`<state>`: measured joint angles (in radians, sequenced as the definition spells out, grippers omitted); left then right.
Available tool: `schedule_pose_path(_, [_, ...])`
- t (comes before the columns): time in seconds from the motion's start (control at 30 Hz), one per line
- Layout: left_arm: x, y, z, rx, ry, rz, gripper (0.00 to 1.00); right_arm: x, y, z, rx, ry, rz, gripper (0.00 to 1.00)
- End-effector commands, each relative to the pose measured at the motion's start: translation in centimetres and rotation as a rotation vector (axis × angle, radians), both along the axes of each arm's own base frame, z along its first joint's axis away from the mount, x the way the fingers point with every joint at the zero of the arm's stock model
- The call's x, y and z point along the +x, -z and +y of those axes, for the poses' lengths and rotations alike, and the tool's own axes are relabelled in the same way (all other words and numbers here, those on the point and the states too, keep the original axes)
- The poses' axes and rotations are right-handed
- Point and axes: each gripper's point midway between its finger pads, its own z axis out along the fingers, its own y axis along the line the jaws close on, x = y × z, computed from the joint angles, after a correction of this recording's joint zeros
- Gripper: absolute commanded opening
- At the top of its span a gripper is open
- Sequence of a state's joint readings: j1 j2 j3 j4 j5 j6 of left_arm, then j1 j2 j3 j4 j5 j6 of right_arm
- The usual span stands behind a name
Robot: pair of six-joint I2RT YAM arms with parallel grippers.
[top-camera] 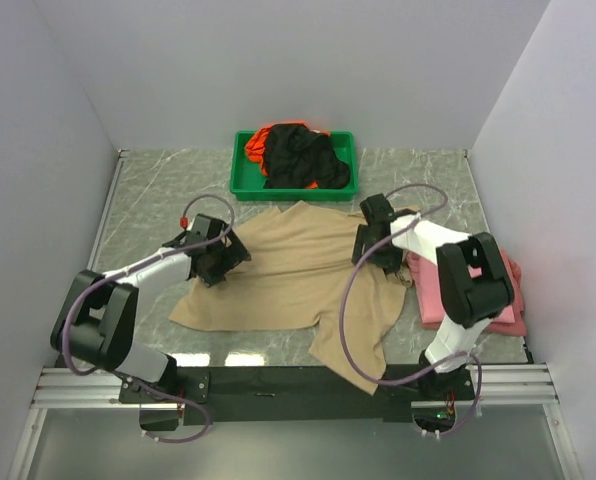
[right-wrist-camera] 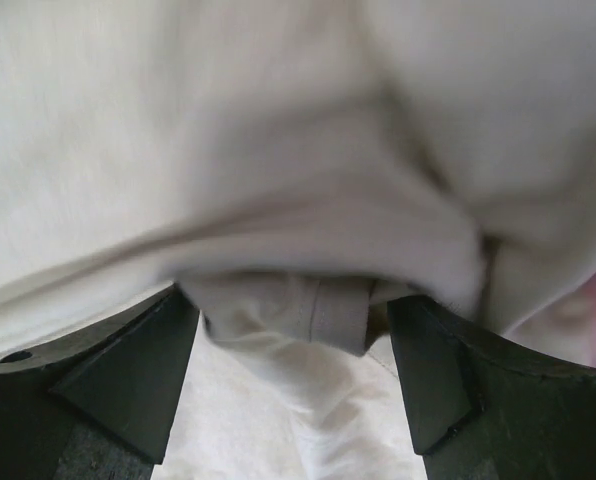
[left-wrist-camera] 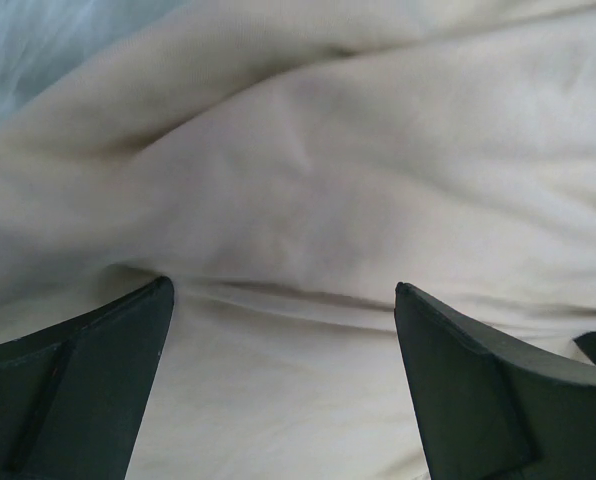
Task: Fold and stack the t-shirts
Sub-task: Flatten the tshirt out
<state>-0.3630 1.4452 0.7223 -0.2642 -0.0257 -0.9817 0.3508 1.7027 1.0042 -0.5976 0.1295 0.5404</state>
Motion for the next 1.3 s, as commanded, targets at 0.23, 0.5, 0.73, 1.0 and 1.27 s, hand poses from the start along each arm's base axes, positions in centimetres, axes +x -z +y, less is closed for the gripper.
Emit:
schedule_pose_path(0.23, [5.1, 0.1, -1.4, 0.025, 0.065, -0.028, 0.99, 10.2, -1.6, -2.3, -0.017, -0.044, -0.148, 0.82])
schedule_pose_path(0.5, [4.4, -6.4, 1.2, 0.082, -0.020, -0.152, 0.99, 9.7, -8.0, -1.7, 0.022, -0.026, -0.288, 0.84])
schedule_pose_path(0.73, [-6.0, -3.8, 10.6, 0.252, -0.394, 0.018, 0.99, 4.5, -11.8, -0.4, 0.146, 0.019, -0.421, 0.87])
schedule_pose_path(1.0, [-10.1, -0.1, 13.1, 0.202, -0.604, 0.104, 0.98, 0.8, -11.3, -0.7, 0.210, 0.046, -0.456, 0.88])
schedule_pose_path(1.27, [-9.1, 1.1, 13.0, 0.182, -0.579, 0.118, 0.77, -1.3, -10.0, -1.0, 0.216, 0.053, -0.423, 0.88])
